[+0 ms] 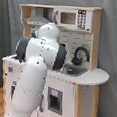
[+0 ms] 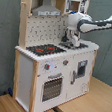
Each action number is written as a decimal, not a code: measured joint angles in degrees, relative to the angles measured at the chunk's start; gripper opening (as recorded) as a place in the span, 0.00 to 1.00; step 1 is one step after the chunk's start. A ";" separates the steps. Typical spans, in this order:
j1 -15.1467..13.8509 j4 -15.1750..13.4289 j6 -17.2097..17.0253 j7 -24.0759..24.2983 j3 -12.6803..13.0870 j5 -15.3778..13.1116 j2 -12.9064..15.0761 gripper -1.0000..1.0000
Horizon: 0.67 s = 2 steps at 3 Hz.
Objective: Play with the kitchen
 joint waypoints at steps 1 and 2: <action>0.00 2.78 -4.58 0.00 0.33 0.00 -2.28 0.00; 0.01 4.95 -6.50 0.25 2.01 0.00 -7.08 0.00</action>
